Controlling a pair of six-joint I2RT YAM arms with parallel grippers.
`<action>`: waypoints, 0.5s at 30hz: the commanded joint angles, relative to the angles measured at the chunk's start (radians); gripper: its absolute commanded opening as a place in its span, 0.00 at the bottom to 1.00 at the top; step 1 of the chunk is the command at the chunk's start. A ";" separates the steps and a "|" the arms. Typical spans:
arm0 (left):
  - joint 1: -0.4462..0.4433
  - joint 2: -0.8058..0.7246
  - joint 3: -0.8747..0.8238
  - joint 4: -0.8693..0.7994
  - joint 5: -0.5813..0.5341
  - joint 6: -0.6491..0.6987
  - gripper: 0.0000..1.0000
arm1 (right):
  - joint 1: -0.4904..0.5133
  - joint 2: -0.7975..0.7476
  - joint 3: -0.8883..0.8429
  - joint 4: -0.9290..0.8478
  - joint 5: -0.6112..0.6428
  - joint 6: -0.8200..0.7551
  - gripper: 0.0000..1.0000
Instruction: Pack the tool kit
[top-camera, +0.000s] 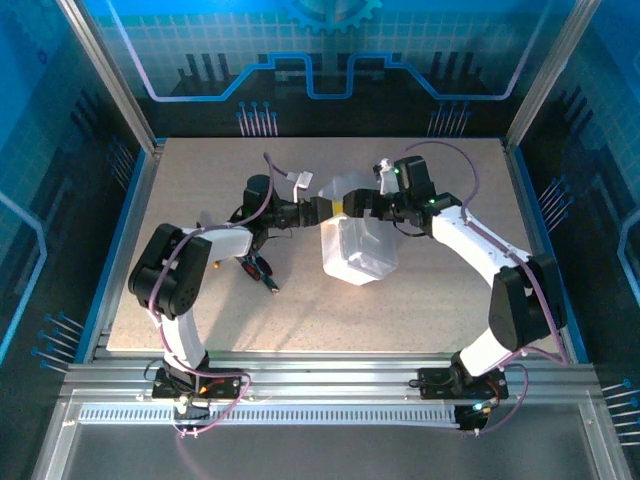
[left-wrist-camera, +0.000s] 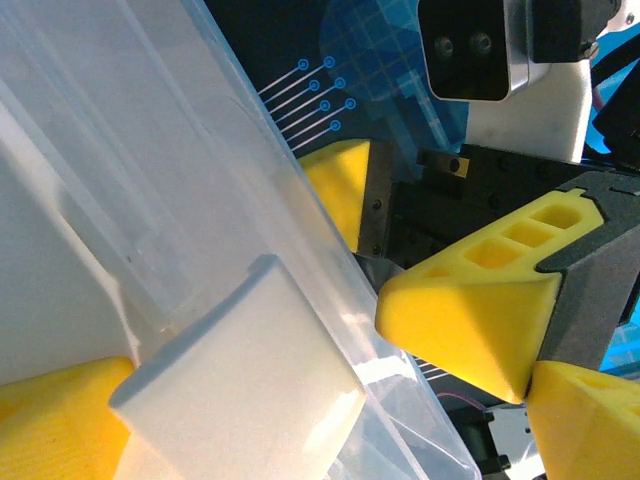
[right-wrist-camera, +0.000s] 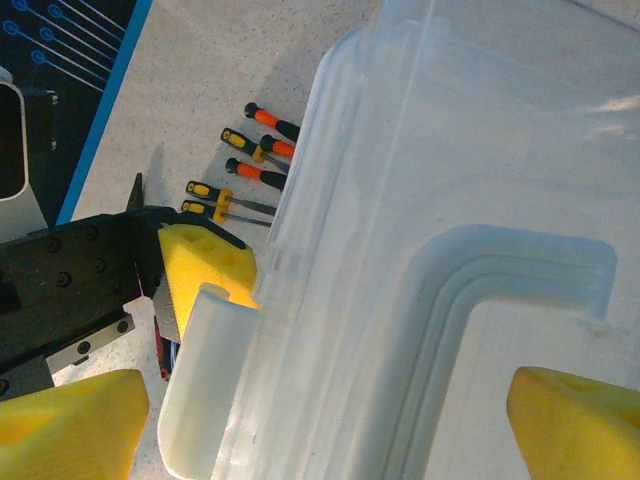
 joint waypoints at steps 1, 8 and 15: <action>0.000 0.111 -0.034 -0.186 -0.093 -0.014 0.99 | 0.030 -0.039 -0.011 -0.057 -0.085 0.002 0.95; -0.001 0.133 -0.020 -0.176 -0.089 -0.020 1.00 | 0.015 -0.035 0.009 -0.083 -0.068 -0.017 0.97; -0.003 0.156 -0.025 -0.171 -0.097 -0.019 0.99 | -0.058 -0.086 0.039 -0.129 -0.064 -0.054 1.00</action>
